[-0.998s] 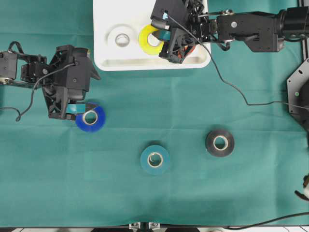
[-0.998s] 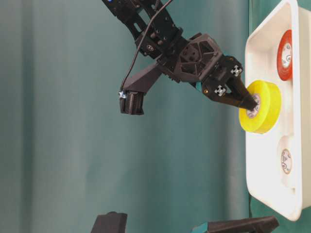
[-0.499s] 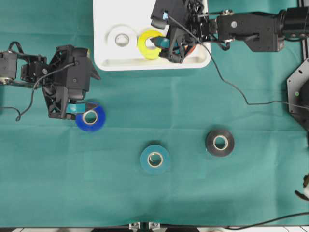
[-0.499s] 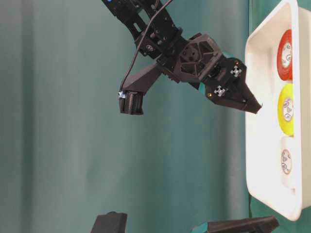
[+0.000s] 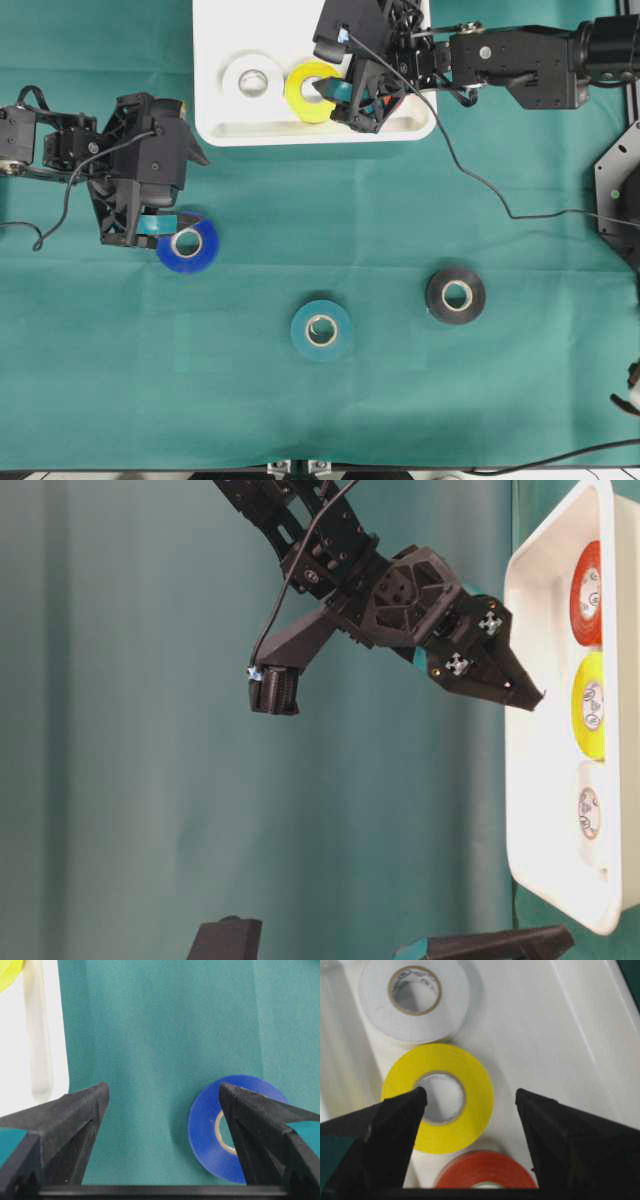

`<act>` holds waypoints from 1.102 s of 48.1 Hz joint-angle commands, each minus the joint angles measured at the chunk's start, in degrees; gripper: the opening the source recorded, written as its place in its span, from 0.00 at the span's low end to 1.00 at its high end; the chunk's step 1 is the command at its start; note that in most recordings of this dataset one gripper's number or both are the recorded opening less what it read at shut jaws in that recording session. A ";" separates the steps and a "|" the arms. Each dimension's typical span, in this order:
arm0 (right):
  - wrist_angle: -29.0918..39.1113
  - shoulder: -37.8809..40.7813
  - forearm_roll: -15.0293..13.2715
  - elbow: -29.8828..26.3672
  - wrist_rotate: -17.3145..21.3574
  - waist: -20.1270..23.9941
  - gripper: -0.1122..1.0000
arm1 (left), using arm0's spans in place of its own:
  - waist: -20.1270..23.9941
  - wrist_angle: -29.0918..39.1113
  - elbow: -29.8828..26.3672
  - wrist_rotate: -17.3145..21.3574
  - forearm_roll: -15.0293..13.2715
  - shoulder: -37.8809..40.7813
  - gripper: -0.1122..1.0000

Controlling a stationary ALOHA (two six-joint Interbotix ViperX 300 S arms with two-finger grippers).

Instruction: Put the tape alternately from left to right into the white case.

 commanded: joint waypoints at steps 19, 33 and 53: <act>-0.53 -5.89 -0.09 3.16 0.18 6.68 0.81 | -0.18 -0.35 0.35 0.00 -0.09 -0.53 0.72; -0.62 -8.26 -0.09 5.98 0.09 12.57 0.81 | -0.26 -0.35 0.35 0.00 -0.09 -0.53 0.71; -0.62 -11.60 -0.09 10.63 0.18 17.67 0.81 | -0.26 -0.35 0.35 0.00 -0.09 -0.53 0.72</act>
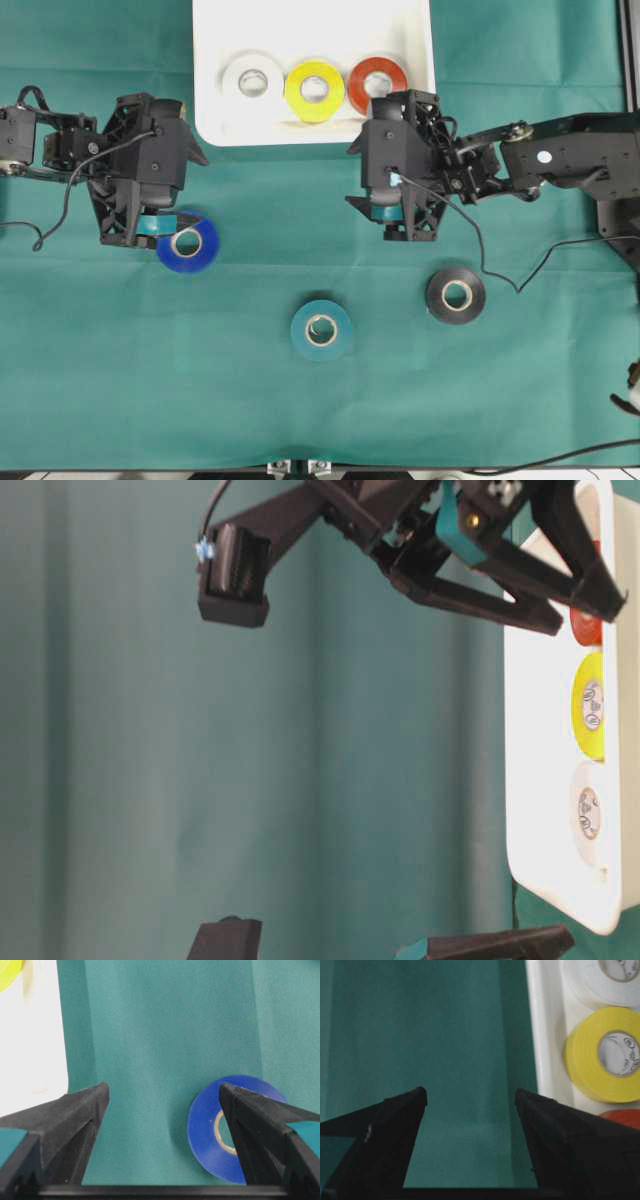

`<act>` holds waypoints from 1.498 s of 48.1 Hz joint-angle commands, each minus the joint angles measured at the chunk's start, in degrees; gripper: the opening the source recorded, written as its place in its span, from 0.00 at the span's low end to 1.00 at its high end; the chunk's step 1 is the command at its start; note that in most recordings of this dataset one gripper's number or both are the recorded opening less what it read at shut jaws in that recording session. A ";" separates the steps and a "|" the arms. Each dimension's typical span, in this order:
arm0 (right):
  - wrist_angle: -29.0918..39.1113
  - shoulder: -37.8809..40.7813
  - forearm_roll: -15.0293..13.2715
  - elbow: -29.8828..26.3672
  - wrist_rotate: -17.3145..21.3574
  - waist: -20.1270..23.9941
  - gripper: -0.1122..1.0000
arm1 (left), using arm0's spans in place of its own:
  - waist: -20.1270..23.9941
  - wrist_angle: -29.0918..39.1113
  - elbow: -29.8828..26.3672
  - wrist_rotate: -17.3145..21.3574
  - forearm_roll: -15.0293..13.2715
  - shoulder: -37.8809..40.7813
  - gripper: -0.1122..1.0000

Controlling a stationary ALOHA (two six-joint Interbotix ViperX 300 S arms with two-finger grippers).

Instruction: Put the tape alternately from left to right into the white case.

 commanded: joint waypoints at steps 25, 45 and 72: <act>-0.35 -2.55 -0.26 1.05 0.18 1.05 0.81 | -0.53 -0.09 0.35 -0.09 -0.09 -0.53 0.72; -0.53 -2.55 -0.18 1.32 0.18 1.05 0.81 | -1.76 0.00 2.99 -7.12 -0.18 1.14 0.71; -1.05 -2.46 -0.18 1.32 0.18 1.05 0.81 | -2.64 -0.35 1.67 -8.96 -0.18 8.35 0.72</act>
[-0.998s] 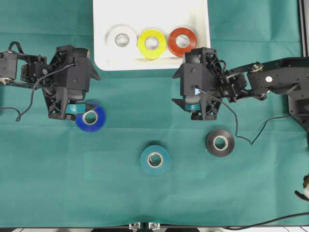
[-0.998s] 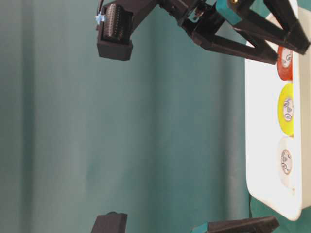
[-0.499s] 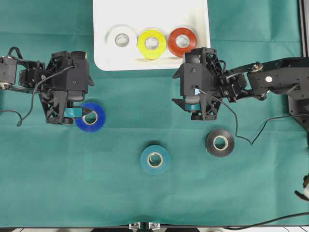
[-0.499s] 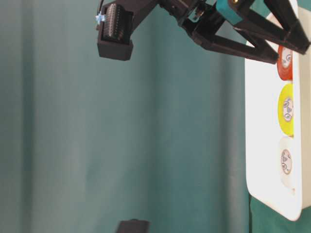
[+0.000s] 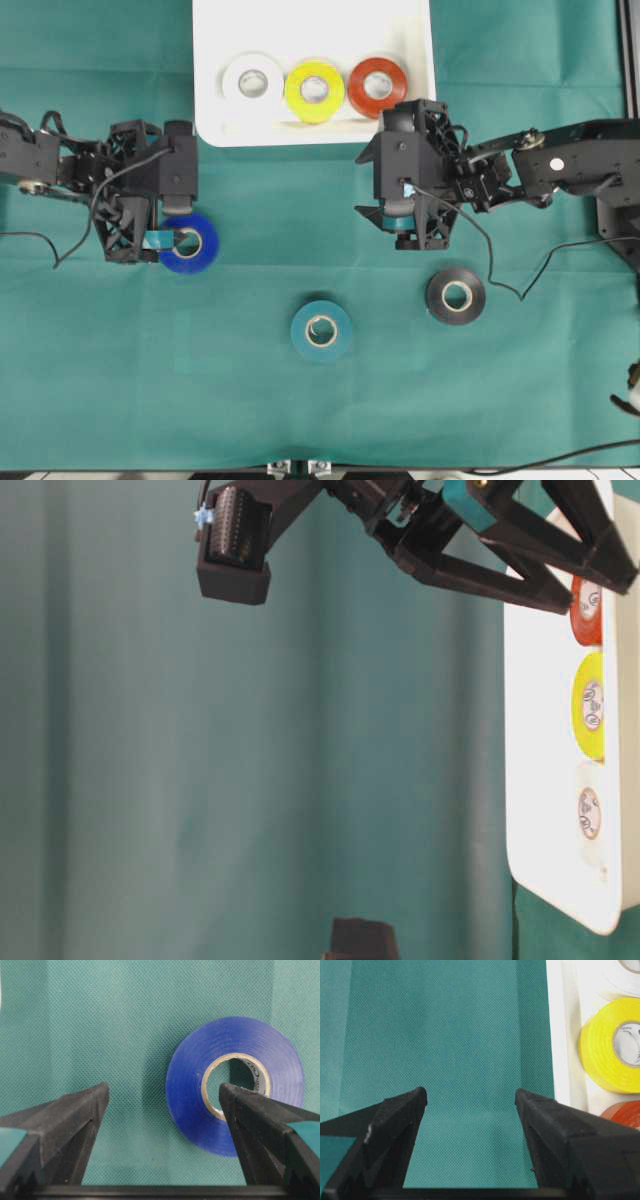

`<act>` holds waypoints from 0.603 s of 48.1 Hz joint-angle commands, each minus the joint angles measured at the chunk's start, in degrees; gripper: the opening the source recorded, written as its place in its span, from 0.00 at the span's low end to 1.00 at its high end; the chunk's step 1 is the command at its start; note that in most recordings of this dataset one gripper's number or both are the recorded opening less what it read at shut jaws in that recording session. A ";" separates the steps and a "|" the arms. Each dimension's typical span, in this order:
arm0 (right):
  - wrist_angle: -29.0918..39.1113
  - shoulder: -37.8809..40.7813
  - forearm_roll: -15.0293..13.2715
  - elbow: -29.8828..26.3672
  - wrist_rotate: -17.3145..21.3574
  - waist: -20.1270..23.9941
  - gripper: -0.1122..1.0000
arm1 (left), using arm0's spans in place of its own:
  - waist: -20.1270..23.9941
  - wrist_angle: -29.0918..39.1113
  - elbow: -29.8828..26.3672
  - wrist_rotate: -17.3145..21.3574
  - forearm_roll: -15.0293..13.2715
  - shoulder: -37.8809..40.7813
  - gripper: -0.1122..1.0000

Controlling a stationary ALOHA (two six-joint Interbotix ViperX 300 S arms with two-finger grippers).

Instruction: Put the tape alternately from left to right into the white case.

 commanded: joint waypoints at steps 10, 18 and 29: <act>-0.44 -1.23 -0.18 -0.35 0.09 0.09 0.81 | -0.79 -0.44 -0.88 0.00 -0.18 1.93 0.72; -0.44 -1.23 -0.18 -0.35 0.18 0.09 0.81 | -1.05 -0.44 -1.23 0.00 -0.18 2.37 0.70; -0.44 -1.23 -0.18 -0.35 0.18 0.09 0.81 | -1.93 0.09 -1.85 0.00 -0.18 2.29 0.45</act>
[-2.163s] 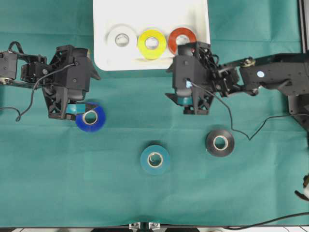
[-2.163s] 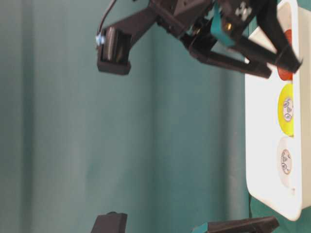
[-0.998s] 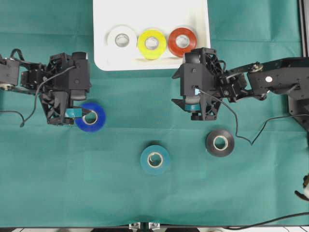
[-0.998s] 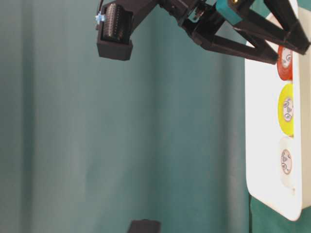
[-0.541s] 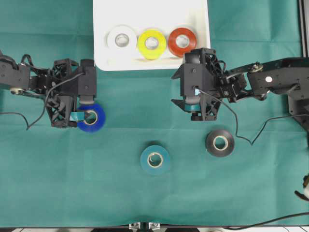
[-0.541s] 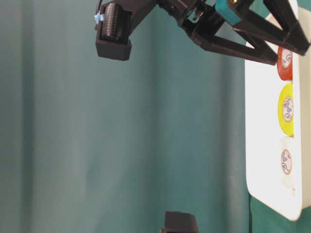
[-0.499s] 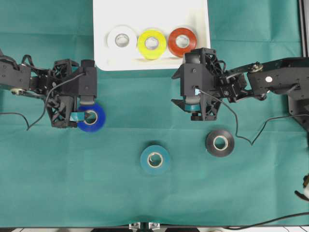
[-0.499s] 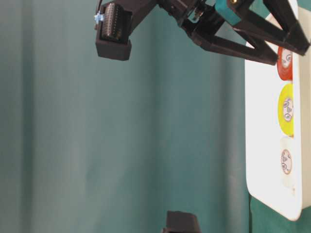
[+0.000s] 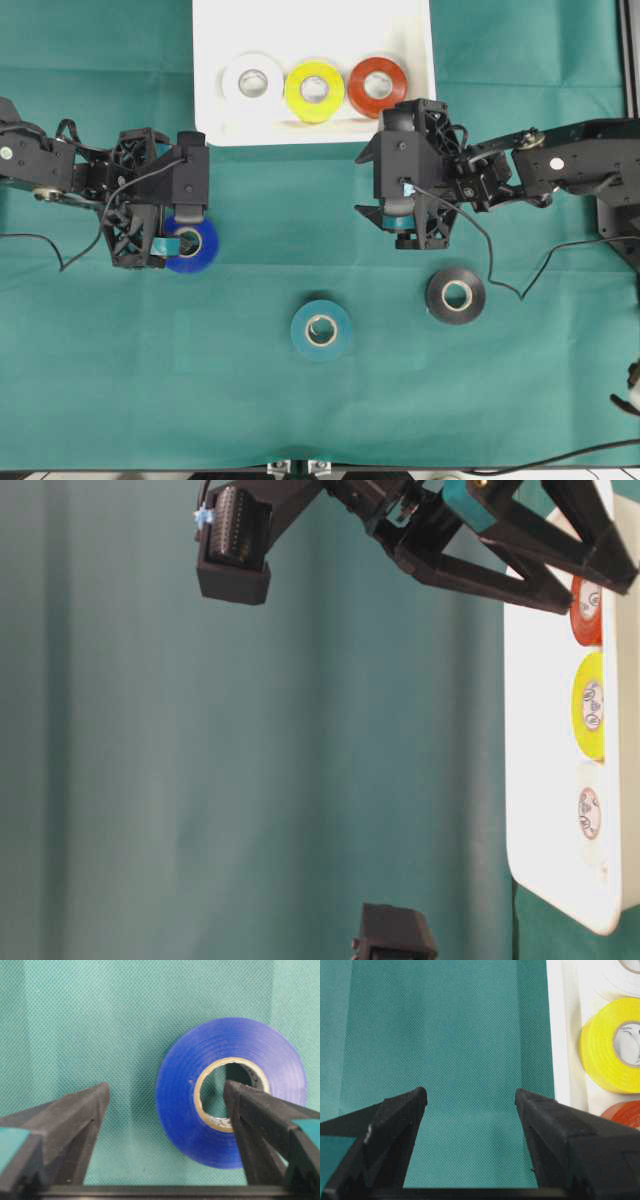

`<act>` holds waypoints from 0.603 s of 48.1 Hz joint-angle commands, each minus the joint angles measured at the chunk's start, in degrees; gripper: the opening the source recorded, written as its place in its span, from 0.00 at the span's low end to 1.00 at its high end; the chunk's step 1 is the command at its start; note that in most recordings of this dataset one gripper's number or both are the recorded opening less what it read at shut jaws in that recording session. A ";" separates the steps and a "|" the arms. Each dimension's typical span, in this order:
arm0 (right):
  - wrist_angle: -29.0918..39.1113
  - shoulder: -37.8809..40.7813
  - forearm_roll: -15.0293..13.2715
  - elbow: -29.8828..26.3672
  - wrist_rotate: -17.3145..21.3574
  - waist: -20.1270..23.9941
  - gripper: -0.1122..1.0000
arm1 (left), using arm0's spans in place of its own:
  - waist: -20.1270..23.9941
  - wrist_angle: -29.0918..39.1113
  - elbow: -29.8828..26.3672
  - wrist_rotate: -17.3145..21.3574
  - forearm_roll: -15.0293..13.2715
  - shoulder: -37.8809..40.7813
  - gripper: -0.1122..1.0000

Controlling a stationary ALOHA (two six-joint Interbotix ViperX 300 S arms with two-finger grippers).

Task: Put the tape alternately from left to right into the white case.
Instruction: 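Lower the left gripper onto the blue tape roll and grasp it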

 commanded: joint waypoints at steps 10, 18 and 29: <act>-0.35 -1.32 -0.09 -0.44 0.09 0.09 0.81 | -1.23 0.53 -0.88 0.00 -0.09 -0.88 0.08; -0.35 -1.32 -0.09 -0.44 0.09 0.09 0.81 | -1.23 0.62 -0.97 0.00 -0.09 -1.05 0.07; -0.35 -1.23 -0.09 -0.44 0.18 0.09 0.81 | -1.23 0.62 -1.05 0.00 -0.09 -1.23 0.07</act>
